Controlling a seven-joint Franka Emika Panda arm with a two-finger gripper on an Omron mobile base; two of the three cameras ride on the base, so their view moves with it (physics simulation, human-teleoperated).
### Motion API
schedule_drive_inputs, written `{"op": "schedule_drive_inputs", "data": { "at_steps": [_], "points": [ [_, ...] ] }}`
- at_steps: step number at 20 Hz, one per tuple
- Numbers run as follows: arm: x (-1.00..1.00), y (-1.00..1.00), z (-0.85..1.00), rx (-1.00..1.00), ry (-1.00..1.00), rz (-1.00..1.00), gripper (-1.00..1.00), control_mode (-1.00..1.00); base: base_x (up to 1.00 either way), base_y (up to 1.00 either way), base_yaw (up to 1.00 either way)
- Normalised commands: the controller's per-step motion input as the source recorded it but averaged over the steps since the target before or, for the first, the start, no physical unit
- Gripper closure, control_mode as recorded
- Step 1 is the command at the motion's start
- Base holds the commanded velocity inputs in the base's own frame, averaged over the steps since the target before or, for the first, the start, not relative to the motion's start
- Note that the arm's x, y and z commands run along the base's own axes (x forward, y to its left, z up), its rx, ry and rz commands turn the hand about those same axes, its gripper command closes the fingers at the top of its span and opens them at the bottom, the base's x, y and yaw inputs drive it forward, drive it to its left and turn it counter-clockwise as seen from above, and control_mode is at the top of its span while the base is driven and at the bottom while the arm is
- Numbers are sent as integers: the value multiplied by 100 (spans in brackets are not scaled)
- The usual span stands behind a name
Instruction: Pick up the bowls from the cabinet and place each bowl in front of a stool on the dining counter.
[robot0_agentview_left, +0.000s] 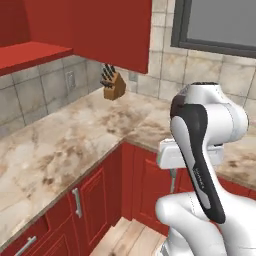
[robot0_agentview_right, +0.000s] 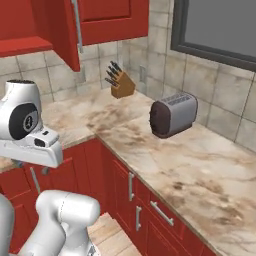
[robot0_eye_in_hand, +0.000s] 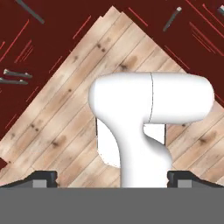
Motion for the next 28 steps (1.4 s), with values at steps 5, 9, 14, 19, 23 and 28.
{"op": "schedule_drive_inputs", "data": {
  "at_steps": [5,9,14,19,23,28],
  "points": [
    [0,0,0,0,0,0,-100,100,30,0,79],
    [0,0,0,0,0,0,-100,100,32,2,70],
    [0,0,0,0,0,0,-100,100,19,38,31],
    [0,0,0,0,0,0,-100,100,77,11,15],
    [0,0,0,0,0,0,-100,100,87,0,26],
    [0,0,0,0,0,0,-100,100,22,-4,43]
  ]
}}
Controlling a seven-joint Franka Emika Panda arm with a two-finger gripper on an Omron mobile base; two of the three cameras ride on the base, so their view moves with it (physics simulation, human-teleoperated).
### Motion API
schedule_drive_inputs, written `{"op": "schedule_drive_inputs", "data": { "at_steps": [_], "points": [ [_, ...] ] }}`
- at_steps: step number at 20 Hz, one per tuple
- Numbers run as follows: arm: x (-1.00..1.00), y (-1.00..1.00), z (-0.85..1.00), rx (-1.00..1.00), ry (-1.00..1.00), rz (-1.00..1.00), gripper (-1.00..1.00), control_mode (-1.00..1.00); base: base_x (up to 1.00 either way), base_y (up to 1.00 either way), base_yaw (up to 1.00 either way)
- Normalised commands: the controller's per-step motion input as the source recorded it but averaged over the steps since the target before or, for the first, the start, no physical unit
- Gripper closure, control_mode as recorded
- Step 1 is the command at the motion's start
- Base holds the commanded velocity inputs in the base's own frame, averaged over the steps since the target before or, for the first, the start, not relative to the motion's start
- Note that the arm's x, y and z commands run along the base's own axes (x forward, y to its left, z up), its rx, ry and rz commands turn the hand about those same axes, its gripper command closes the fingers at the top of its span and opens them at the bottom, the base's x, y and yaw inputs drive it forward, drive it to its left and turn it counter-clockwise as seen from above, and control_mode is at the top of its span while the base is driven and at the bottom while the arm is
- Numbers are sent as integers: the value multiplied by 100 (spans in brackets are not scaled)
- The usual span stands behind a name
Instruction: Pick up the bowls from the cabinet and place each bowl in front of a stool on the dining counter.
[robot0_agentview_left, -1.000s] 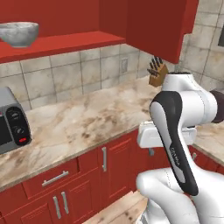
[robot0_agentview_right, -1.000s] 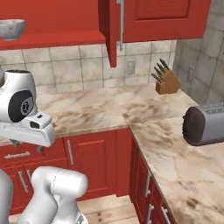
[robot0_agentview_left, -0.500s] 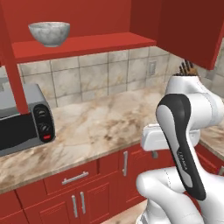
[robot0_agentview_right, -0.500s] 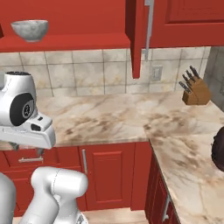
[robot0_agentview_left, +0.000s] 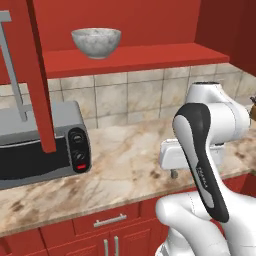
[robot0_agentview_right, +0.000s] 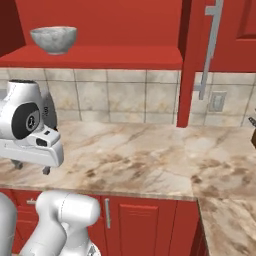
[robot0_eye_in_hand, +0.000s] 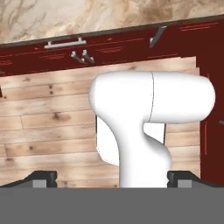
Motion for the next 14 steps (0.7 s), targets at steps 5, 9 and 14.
{"op": "schedule_drive_inputs", "data": {
  "at_steps": [5,9,14],
  "points": [
    [0,0,0,0,0,0,-100,100,0,-6,40],
    [0,0,0,0,0,0,-100,100,8,-15,17],
    [0,0,0,0,0,0,-100,100,24,-19,0]
  ]
}}
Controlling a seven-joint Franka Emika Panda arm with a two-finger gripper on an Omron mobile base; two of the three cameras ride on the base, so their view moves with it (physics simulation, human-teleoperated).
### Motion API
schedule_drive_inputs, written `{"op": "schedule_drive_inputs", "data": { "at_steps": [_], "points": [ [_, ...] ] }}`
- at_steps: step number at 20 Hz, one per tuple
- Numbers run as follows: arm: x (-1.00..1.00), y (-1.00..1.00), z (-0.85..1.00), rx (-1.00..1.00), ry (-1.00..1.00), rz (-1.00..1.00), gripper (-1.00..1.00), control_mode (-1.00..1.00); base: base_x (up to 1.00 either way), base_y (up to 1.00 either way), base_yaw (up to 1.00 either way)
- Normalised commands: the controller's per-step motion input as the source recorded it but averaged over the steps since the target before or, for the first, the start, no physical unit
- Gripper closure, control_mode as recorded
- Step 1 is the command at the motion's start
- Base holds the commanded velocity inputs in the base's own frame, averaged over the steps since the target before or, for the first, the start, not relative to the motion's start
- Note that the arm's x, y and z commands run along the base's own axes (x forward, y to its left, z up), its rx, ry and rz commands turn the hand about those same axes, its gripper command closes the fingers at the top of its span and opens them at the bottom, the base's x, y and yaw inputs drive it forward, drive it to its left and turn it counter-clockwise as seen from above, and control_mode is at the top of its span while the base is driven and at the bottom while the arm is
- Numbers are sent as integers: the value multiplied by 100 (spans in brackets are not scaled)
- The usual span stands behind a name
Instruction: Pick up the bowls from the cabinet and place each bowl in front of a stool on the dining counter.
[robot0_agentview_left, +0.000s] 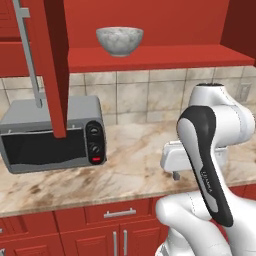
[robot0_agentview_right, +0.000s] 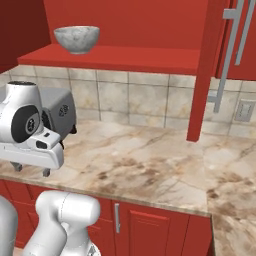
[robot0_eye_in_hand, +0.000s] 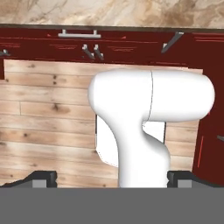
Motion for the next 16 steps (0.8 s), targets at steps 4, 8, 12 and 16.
{"op": "schedule_drive_inputs", "data": {
  "at_steps": [4,8,12,16],
  "points": [
    [0,0,0,0,0,0,-100,100,27,-26,0],
    [0,0,0,0,0,0,-100,100,0,-10,-3],
    [0,0,0,0,0,0,-100,100,0,0,0],
    [0,0,0,0,0,0,-100,100,0,0,0]
  ]
}}
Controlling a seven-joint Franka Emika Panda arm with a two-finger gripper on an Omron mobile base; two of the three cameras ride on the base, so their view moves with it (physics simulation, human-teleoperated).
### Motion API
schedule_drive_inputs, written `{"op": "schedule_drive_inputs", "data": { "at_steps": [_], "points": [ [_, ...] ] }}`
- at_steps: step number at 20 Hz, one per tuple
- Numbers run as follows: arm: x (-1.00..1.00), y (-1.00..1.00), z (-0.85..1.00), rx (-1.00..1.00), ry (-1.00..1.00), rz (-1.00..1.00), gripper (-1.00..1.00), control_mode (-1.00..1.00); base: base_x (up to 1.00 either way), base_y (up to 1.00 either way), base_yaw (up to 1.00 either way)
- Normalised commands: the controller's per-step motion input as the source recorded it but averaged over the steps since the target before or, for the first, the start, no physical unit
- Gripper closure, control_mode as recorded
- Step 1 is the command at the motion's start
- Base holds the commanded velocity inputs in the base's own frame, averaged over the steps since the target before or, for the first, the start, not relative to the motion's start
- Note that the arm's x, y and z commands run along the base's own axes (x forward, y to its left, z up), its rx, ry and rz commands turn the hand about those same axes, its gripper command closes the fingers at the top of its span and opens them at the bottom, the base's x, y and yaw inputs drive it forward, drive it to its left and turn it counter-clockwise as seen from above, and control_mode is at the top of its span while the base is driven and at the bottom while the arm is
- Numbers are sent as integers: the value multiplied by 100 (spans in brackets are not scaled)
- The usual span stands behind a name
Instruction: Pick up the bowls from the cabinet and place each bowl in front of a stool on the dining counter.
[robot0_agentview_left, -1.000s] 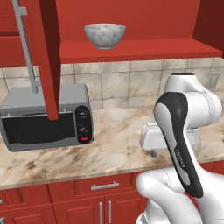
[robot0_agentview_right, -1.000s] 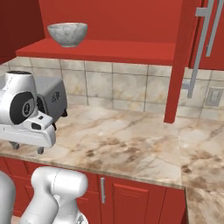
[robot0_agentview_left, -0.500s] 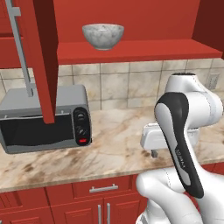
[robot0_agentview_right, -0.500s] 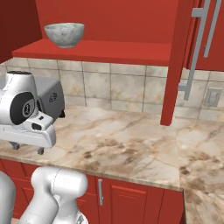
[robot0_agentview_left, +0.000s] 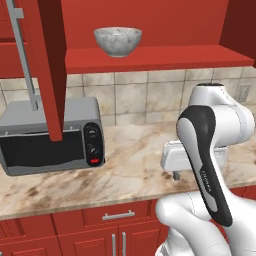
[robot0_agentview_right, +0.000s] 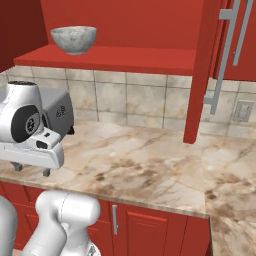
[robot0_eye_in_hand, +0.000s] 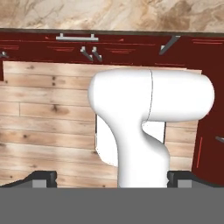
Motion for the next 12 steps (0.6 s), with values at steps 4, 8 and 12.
{"op": "schedule_drive_inputs", "data": {
  "at_steps": [4,8,12],
  "points": [
    [0,0,0,0,0,0,-100,-100,0,0,0],
    [7,0,15,-4,-1,1,-100,-100,0,0,0],
    [2,-3,36,-34,-5,9,-100,-100,0,0,0]
  ]
}}
